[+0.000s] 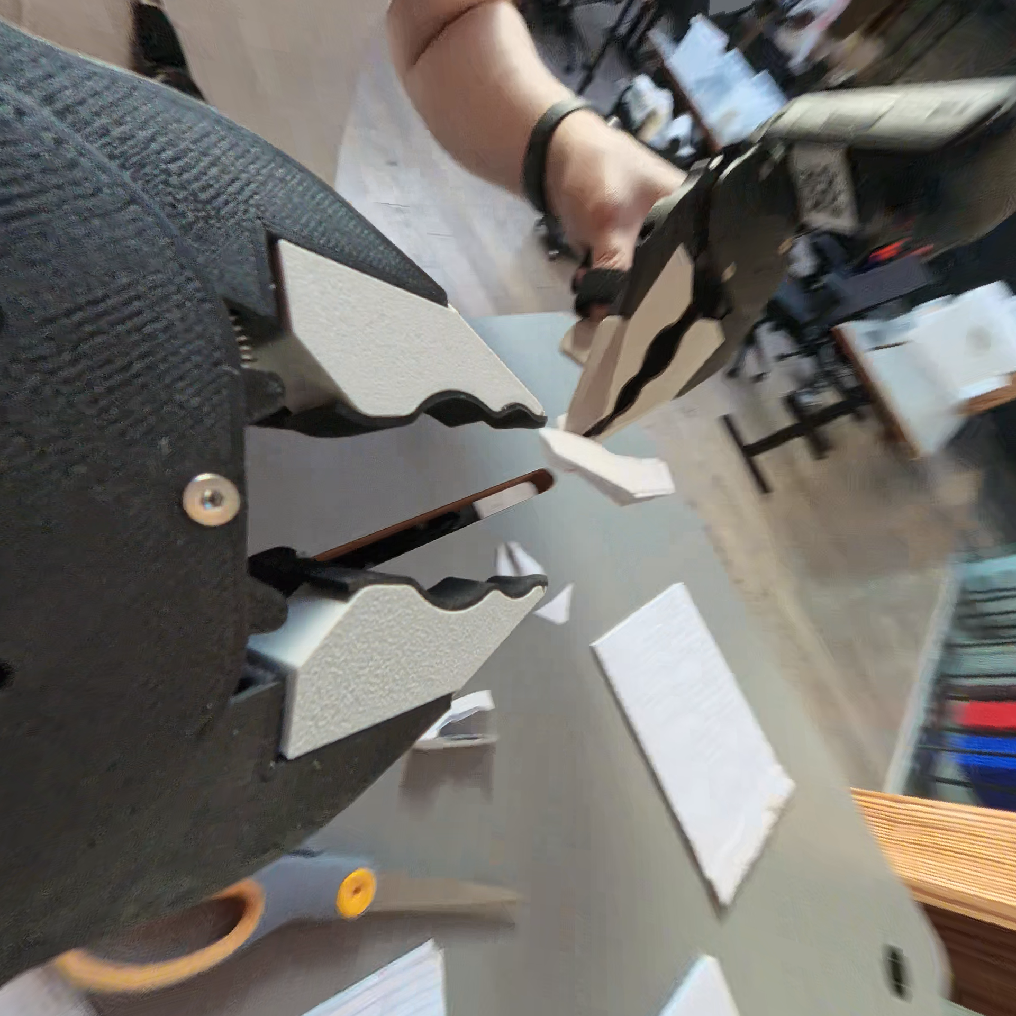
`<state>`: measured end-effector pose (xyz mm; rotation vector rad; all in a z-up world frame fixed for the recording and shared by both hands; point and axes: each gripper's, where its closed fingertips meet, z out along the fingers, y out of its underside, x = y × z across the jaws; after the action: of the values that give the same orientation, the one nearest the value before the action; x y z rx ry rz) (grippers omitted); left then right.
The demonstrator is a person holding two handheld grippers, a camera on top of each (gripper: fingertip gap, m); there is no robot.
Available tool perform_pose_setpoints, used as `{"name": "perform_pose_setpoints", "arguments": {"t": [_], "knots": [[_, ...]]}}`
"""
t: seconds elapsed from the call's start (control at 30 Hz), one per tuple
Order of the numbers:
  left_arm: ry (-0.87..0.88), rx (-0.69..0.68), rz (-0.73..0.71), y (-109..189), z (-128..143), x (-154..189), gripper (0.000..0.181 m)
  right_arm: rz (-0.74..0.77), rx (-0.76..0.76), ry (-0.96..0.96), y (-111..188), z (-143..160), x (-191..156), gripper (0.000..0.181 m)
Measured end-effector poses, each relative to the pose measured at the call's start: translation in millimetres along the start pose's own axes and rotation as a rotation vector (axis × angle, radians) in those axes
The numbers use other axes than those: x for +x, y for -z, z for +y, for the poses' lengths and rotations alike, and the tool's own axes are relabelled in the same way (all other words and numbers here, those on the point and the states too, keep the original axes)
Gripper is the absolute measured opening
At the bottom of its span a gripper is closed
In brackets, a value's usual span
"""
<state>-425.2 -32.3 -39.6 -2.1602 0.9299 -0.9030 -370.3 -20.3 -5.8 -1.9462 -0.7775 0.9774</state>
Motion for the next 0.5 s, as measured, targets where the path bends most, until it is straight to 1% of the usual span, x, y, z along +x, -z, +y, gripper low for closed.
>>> {"name": "perform_pose_setpoints", "arguments": {"t": [0.03, 0.07, 0.13, 0.2, 0.23, 0.3, 0.37, 0.4, 0.47, 0.5], "knots": [[0.013, 0.036, 0.036, 6, -5, 3, 0.000, -0.009, 0.122, -0.007, -1, -13, -13, 0.053], [0.020, 0.072, 0.075, 12, -10, 7, 0.000, -0.017, 0.198, -0.043, -5, -20, -21, 0.053], [0.013, 0.135, 0.141, 26, -18, 12, 0.000, -0.097, 0.207, -0.154, -21, -20, -37, 0.052], [-0.023, 0.161, 0.169, 38, -20, 12, 0.000, -0.246, 0.210, -0.222, -34, -23, -62, 0.041], [-0.044, 0.166, 0.174, 42, -20, 11, 0.000, -0.285, 0.211, -0.235, -39, -25, -69, 0.035], [-0.074, 0.163, 0.181, 46, -19, 10, 0.000, -0.305, 0.198, -0.249, -51, -24, -77, 0.030], [-0.082, 0.150, 0.202, 49, -16, 12, 0.000, -0.320, 0.193, -0.285, -57, -25, -81, 0.019], [-0.089, 0.135, 0.212, 49, -14, 13, 0.000, -0.333, 0.207, -0.292, -56, -27, -83, 0.000], [-0.115, 0.109, 0.209, 50, -10, 14, 0.000, -0.337, 0.257, -0.325, -50, -34, -80, 0.000], [-0.128, 0.115, 0.199, 51, -10, 13, 0.000, -0.376, 0.269, -0.348, -45, -36, -83, 0.000]]}}
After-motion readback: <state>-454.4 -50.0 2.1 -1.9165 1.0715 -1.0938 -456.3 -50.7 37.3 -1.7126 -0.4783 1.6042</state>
